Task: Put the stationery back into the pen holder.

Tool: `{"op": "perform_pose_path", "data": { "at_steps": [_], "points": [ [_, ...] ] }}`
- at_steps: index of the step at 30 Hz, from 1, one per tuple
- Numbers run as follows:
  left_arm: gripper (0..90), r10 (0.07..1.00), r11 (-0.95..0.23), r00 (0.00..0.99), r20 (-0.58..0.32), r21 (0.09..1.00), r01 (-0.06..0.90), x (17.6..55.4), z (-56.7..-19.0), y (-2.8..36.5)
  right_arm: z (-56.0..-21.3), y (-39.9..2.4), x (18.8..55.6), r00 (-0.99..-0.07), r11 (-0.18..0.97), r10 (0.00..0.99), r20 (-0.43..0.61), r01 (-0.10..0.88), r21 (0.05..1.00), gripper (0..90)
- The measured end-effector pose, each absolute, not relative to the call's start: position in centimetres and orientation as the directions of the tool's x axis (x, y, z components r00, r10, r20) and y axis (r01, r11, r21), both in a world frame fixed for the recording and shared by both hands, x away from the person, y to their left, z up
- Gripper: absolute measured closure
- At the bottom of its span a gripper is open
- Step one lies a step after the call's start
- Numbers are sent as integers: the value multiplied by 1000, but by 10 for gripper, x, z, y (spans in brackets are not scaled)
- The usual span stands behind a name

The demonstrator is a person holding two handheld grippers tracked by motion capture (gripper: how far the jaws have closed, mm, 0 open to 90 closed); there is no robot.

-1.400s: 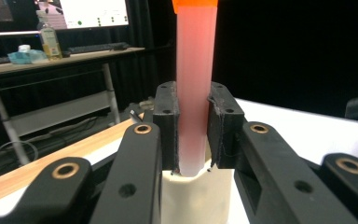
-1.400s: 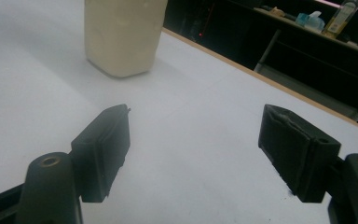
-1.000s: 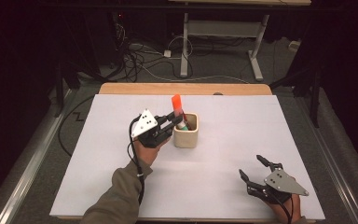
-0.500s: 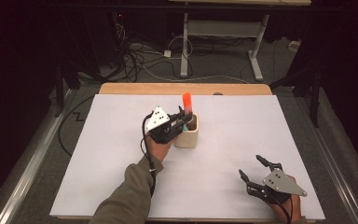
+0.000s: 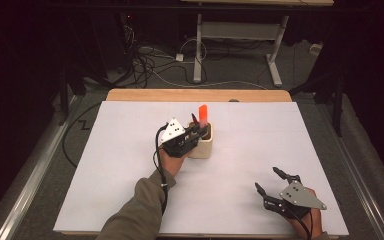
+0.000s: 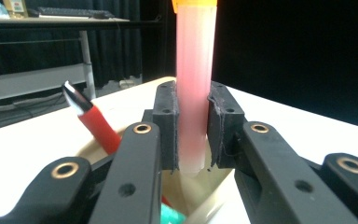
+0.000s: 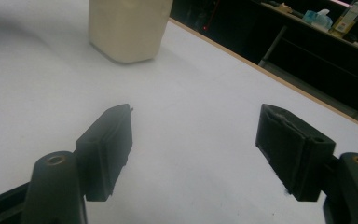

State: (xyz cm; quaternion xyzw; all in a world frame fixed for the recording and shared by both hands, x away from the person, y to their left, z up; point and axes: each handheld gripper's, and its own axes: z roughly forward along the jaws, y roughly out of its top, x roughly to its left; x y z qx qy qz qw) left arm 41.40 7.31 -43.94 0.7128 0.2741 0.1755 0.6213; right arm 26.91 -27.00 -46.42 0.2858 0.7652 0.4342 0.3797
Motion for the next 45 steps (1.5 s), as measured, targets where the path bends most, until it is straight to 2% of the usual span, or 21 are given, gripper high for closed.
{"op": "perform_pose_path", "data": {
  "at_steps": [7,13,16,20,25,30,31,45],
  "points": [
    [729,596,-91,795,-112,974,206,416,-444,74,-465,-269,269,-552,470,762,-338,112,876,273],
    [720,609,-107,785,-113,969,222,417,-447,72,-466,-267,270,-596,487,732,-330,119,865,286],
    [672,598,-108,792,-119,968,227,418,-448,72,-466,-266,269,-601,491,727,-332,117,863,285],
    [665,609,-104,784,-122,967,232,418,-447,73,-466,-266,270,-600,494,727,-334,120,861,284],
    [615,616,-106,779,-117,968,228,417,-445,77,-467,-264,269,-602,501,722,-343,113,858,278],
    [565,630,-125,772,-89,969,213,417,-440,78,-466,-264,269,-598,500,725,-342,114,859,278],
    [530,636,-132,767,-84,968,215,417,-439,78,-466,-264,269,-596,501,725,-343,115,858,278],
    [449,656,-240,754,30,956,171,414,-431,77,-467,-262,268,-599,497,724,-340,113,860,273]
  ]
}}
